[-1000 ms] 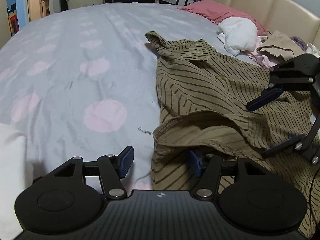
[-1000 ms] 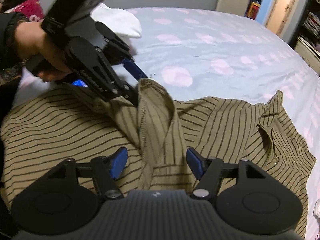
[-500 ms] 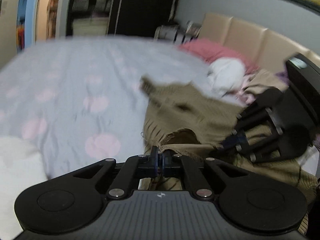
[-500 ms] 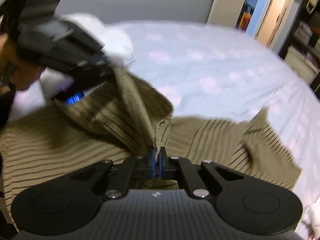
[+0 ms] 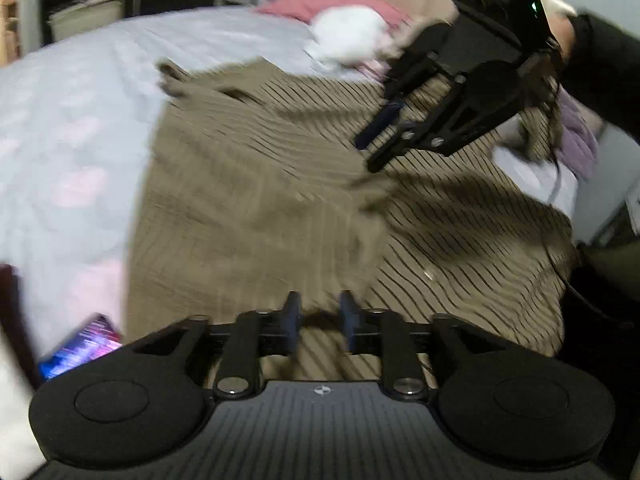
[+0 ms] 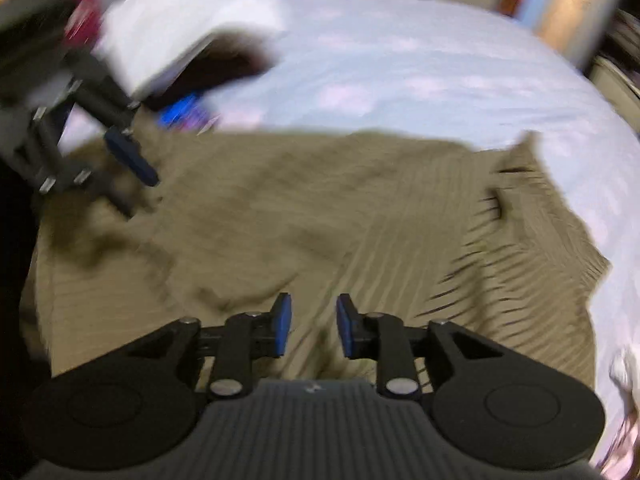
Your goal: Fold clothes
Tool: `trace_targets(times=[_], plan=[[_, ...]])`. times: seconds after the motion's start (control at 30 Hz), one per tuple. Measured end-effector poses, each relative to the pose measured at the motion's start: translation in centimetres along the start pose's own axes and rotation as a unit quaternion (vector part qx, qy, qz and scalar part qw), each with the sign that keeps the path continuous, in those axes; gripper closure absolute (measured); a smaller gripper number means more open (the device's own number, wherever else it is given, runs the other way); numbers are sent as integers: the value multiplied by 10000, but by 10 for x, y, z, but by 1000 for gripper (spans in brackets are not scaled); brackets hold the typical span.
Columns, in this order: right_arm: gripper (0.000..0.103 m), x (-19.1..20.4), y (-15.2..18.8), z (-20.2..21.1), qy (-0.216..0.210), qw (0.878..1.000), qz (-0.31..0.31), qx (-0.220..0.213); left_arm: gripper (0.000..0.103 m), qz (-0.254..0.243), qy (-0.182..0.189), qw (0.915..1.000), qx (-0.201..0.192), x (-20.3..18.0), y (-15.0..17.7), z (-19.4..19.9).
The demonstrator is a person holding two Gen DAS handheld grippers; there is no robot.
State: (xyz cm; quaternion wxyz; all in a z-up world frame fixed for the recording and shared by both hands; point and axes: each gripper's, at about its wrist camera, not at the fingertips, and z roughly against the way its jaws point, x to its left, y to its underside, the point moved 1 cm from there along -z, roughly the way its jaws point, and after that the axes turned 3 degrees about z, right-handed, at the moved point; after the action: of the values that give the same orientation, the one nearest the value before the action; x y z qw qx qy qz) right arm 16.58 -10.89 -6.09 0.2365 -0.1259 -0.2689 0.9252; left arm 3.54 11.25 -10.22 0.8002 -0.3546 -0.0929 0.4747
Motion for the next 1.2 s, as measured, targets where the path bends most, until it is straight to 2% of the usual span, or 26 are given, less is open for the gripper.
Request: trace_targets(times=[0.03, 0.13, 0.2, 0.27, 0.37, 0.47, 0.53, 0.57, 0.6, 0.63, 0.67, 0.7, 0.73, 0.77, 0.83, 0.9, 0.97, 1.1, 1.2], plan=[[56, -7, 0, -2, 102, 9998, -160, 19, 45, 63, -154, 9998, -135, 7, -4, 5], [47, -35, -12, -18, 450, 9960, -770, -108, 44, 276, -552, 9976, -302, 30, -16, 4], [46, -53, -22, -36, 534, 9915, -1170, -171, 44, 444, -833, 9953, -216, 47, -26, -8], [46, -74, -36, -55, 557, 9851, -1612, -211, 44, 636, -934, 9934, -200, 61, -31, -21], [46, -105, -57, -78, 669, 9732, -2179, -291, 44, 855, -880, 9923, -164, 76, -43, -42], [46, -129, -79, -103, 719, 9636, -2552, -329, 46, 1083, -674, 9917, 138, 92, -42, -62], [46, -139, -89, -122, 664, 9619, -2650, -106, 62, 1183, -518, 9912, 296, 99, -39, -69], [47, -142, -93, -131, 566, 9624, -2656, 55, 62, 1190, -500, 9912, 306, 100, -38, -69], [52, -142, -96, -141, 396, 9641, -2616, 238, 62, 1197, -481, 9911, 316, 102, -38, -69], [71, -142, -99, -151, 226, 9651, -2574, 420, 70, 1203, -463, 9911, 326, 103, -37, -69], [84, -141, -103, -158, 125, 9666, -2504, 529, 80, 1210, -445, 9911, 336, 104, -36, -69], [97, -138, -108, -163, 105, 9691, -2403, 554, 101, 1217, -427, 9911, 346, 106, -35, -68], [98, -135, -112, -168, 84, 9714, -2301, 580, 103, 1223, -409, 9910, 356, 107, -34, -68], [99, -134, -118, -170, 66, 9727, -2258, 521, 103, 1444, -388, 9885, 232, 116, -34, -63], [100, -136, -132, -166, 37, 9728, -2307, 208, 103, 2000, -343, 9791, -91, 137, -33, -50], [100, -139, -148, -163, 37, 9720, -2347, -85, 103, 2340, -442, 9707, -317, 155, -34, -37], [100, -145, -168, -161, 138, 9714, -2354, -263, 103, 2489, -486, 9662, -458, 167, -37, -26], [100, -156, -205, -157, 147, 9690, -2407, -539, 103, 2430, -747, 9655, -555, 173, -44, -11], [100, -156, -221, -170, 118, 9700, -2360, -571, 103, 2491, -936, 9625, -536, 179, -46, -9]])
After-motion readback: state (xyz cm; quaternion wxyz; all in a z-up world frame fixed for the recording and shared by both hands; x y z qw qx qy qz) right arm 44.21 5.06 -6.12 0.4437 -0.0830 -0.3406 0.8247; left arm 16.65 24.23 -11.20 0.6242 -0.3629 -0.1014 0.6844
